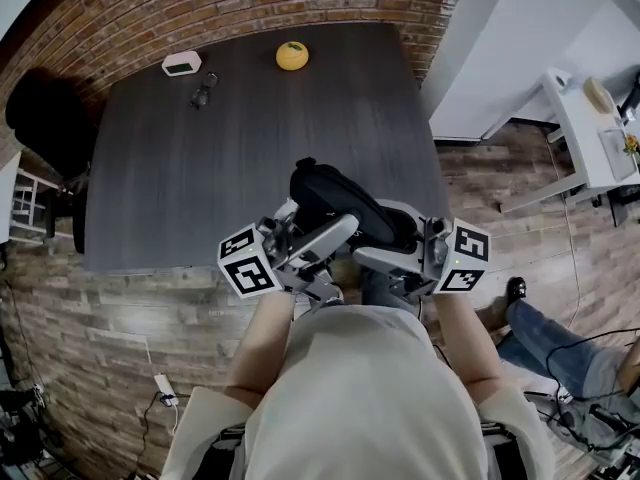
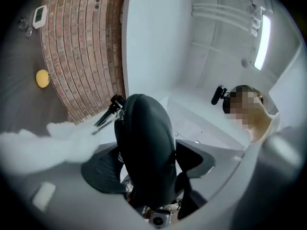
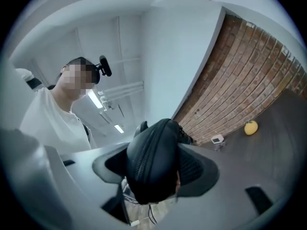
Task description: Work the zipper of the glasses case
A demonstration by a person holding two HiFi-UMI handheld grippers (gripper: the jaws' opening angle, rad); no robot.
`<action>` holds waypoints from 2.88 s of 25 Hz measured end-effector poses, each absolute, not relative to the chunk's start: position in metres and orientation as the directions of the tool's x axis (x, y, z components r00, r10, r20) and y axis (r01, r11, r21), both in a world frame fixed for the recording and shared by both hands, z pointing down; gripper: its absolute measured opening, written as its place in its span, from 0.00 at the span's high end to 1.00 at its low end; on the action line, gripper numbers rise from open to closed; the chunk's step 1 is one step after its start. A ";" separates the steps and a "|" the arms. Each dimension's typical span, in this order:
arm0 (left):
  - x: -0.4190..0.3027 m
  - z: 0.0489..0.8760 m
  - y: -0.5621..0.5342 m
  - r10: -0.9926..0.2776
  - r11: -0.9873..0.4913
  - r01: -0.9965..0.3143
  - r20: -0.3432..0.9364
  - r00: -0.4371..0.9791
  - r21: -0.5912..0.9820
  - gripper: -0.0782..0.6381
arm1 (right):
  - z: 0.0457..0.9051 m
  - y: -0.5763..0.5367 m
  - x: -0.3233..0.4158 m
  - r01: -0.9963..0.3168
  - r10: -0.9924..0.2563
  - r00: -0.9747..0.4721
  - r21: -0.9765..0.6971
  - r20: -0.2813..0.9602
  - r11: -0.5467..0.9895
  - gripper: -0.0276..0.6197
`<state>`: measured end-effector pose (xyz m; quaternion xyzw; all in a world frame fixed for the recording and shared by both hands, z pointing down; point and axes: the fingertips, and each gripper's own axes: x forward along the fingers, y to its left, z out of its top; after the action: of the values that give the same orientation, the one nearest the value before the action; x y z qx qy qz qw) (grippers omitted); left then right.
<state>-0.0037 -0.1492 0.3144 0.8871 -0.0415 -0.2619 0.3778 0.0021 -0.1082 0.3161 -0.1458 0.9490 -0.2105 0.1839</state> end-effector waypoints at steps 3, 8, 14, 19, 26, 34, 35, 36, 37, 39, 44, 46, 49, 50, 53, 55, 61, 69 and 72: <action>-0.004 0.316 -0.147 -0.278 -0.723 0.091 -0.409 0.869 0.685 0.44 | 0.321 -0.104 -0.001 -0.212 -0.367 -0.888 -0.461 -0.277 0.862 0.54; -0.005 0.330 -0.150 -0.333 -0.753 -0.079 -0.275 0.902 0.653 0.46 | 0.336 -0.106 0.015 -0.365 -0.448 -0.884 -0.407 -0.130 0.837 0.51; 0.005 0.368 -0.152 -0.385 -0.799 -0.315 -0.034 0.922 0.512 0.47 | 0.330 -0.122 0.031 -0.537 -0.520 -0.843 -0.161 0.137 0.828 0.51; 0.025 0.396 -0.141 -0.383 -0.827 -0.401 0.128 0.915 0.394 0.47 | 0.323 -0.135 0.004 -0.470 -0.451 -0.806 0.049 0.384 0.881 0.51; 0.052 0.422 -0.122 -0.361 -0.863 -0.428 0.266 0.894 0.267 0.47 | 0.350 -0.130 -0.041 -0.171 -0.190 -0.689 0.098 0.700 0.980 0.59; 0.058 0.432 -0.113 -0.350 -0.889 -0.425 0.344 0.871 0.173 0.48 | 0.387 -0.123 -0.048 0.047 0.046 -0.485 -0.027 0.873 0.999 0.65; 0.058 0.433 -0.114 -0.351 -0.890 -0.426 0.352 0.868 0.163 0.48 | 0.391 -0.122 -0.047 0.068 0.065 -0.453 -0.038 0.889 0.997 0.66; 0.057 0.434 -0.114 -0.351 -0.891 -0.426 0.360 0.865 0.156 0.48 | 0.394 -0.120 -0.046 0.089 0.083 -0.424 -0.050 0.902 0.995 0.66; 0.057 0.435 -0.114 -0.350 -0.892 -0.426 0.367 0.862 0.152 0.48 | 0.397 -0.118 -0.046 0.105 0.096 -0.404 -0.059 0.910 0.993 0.69; 0.056 0.437 -0.113 -0.346 -0.892 -0.427 0.379 0.858 0.151 0.48 | 0.399 -0.117 -0.047 0.127 0.100 -0.382 -0.055 0.919 0.990 0.79; 0.054 0.443 -0.115 -0.336 -0.884 -0.431 0.397 0.854 0.178 0.48 | 0.400 -0.114 -0.051 0.188 0.082 -0.379 -0.011 0.922 0.982 0.86; 0.053 0.448 -0.117 -0.335 -0.879 -0.440 0.415 0.846 0.186 0.48 | 0.392 -0.114 -0.056 0.189 0.068 -0.421 0.015 0.904 0.982 0.86; 0.048 0.454 -0.119 -0.341 -0.864 -0.457 0.421 0.840 0.212 0.48 | 0.372 -0.117 -0.060 0.177 0.029 -0.476 0.064 0.879 0.982 0.87; 0.046 0.454 -0.121 -0.346 -0.856 -0.464 0.414 0.842 0.227 0.49 | 0.367 -0.119 -0.059 0.172 0.007 -0.484 0.088 0.875 0.981 0.88; 0.038 0.452 -0.129 -0.371 -0.832 -0.489 0.393 0.841 0.261 0.49 | 0.352 -0.127 -0.052 0.134 -0.062 -0.521 0.154 0.852 0.979 0.91; 0.032 0.449 -0.134 -0.392 -0.821 -0.503 0.374 0.840 0.270 0.50 | 0.345 -0.135 -0.046 0.085 -0.103 -0.557 0.180 0.824 0.980 0.94; 0.021 0.435 -0.142 -0.429 -0.809 -0.511 0.302 0.851 0.291 0.52 | 0.331 -0.155 -0.032 -0.044 -0.216 -0.632 0.243 0.744 0.969 0.94; 0.016 0.414 -0.144 -0.469 -0.820 -0.512 0.211 0.857 0.255 0.54 | 0.319 -0.165 -0.017 -0.144 -0.314 -0.668 0.297 0.674 0.944 0.95; 0.016 0.410 -0.146 -0.475 -0.823 -0.512 0.197 0.858 0.245 0.55 | 0.315 -0.170 -0.013 -0.153 -0.347 -0.659 0.333 0.668 0.931 0.95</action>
<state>0.0158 -0.1462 0.4100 0.9527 -0.2589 0.0640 0.1457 -0.0127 -0.1696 0.3154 -0.1384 0.9021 0.1248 -0.3892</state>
